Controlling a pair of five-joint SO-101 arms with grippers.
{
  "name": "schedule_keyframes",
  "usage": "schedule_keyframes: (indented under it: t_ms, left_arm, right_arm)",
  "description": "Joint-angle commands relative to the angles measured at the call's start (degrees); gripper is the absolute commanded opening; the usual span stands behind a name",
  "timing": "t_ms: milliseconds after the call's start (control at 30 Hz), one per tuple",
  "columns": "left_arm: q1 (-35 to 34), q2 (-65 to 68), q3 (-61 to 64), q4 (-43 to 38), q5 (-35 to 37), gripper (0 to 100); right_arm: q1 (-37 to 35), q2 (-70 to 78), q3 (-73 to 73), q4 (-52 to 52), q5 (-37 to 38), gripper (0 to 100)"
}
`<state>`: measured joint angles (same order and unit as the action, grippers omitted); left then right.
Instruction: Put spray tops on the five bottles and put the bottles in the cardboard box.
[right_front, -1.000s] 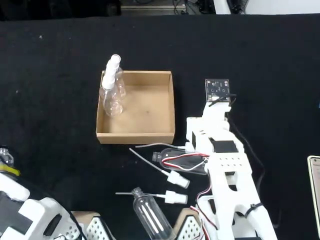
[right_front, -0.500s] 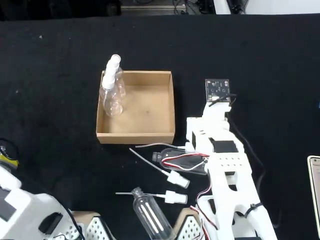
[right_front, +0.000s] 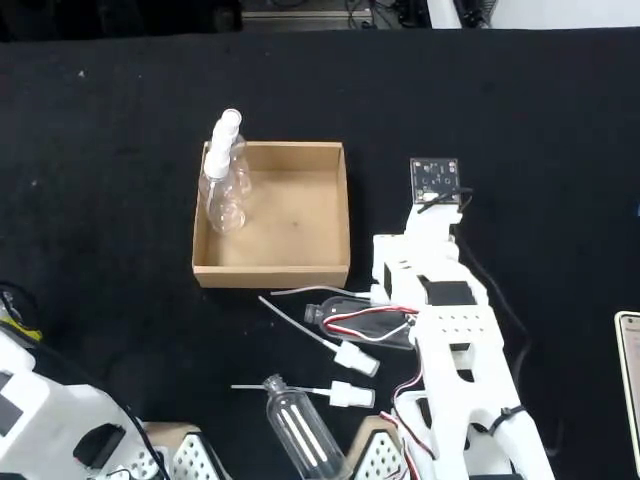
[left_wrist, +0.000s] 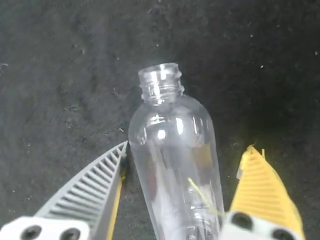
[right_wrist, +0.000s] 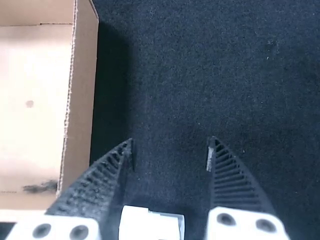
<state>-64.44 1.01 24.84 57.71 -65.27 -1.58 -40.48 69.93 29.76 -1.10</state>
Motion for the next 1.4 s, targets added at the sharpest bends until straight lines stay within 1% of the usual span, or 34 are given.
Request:
schedule_keyframes:
  t_ms: [0, 133, 300, 367, 433, 500, 567, 667, 767, 833, 900, 967, 1033, 1133, 1200, 1367]
  left_arm:
    - [0.66, -0.35, -0.75, -0.53, -2.11, 32]
    - [0.57, -0.35, 3.03, -0.88, -8.0, 26]
    - [1.36, -1.05, 3.65, -0.44, -8.26, 22]
    - [2.24, -1.32, 3.65, 0.26, -7.82, 19]
    - [3.3, -3.6, 2.24, 4.22, -5.1, 13]
    - [6.2, -7.47, 0.66, 9.93, -0.79, 7]
    - [10.42, -12.04, -0.04, 14.68, 4.92, 3]
    - [18.86, -20.57, 1.36, 19.16, 14.51, 4]
    - [27.65, -30.77, 5.14, 19.08, 23.47, 4]
    - [33.01, -37.89, 8.13, 16.09, 31.38, 4]
    - [36.62, -44.13, 11.65, 10.81, 40.79, 4]
    - [37.49, -49.32, 15.6, 4.57, 48.97, 4]
    - [37.41, -53.1, 20.18, -1.67, 55.12, 4]
    - [37.41, -57.49, 26.95, -8.97, 60.92, 4]
    - [37.67, -59.87, 31.16, -12.66, 63.56, 4]
    - [37.49, -66.2, 40.84, -18.37, 64.88, 4]
  right_arm:
    - [-0.88, -2.68, -1.27, -1.23, 0.26, 20.8]
    - [-0.79, -2.77, -1.27, -1.23, 0.26, 20.8]
    - [-0.79, -2.77, -1.27, -1.14, 0.26, 20.8]
    - [-0.79, -2.86, -1.27, -1.14, 0.26, 20.8]
    - [-0.7, -2.95, -1.27, -1.14, 0.26, 20.8]
    - [-0.62, -3.03, -1.45, -0.97, 0.26, 20.8]
    - [-0.62, -3.03, -1.63, -0.88, 0.26, 20.8]
    - [-0.62, -3.03, -1.8, -0.79, 0.26, 20.8]
    - [0.44, -3.03, -4.09, 2.2, 3.34, 20.8]
    - [1.32, -3.03, -7.16, 6.24, 5.01, 20.8]
    - [1.49, -3.12, -10.51, 10.9, 6.33, 20.8]
    - [1.23, -3.12, -13.41, 15.56, 8.62, 20.8]
    - [0.18, -3.12, -15.87, 19.78, 11.87, 20.8]
    - [-2.81, -3.12, -20.0, 28.75, 19.87, 20.8]
    - [-3.52, -3.12, -23.25, 35.6, 25.85, 20.8]
    - [-4.48, -3.12, -25.89, 49.23, 42.73, 20.8]
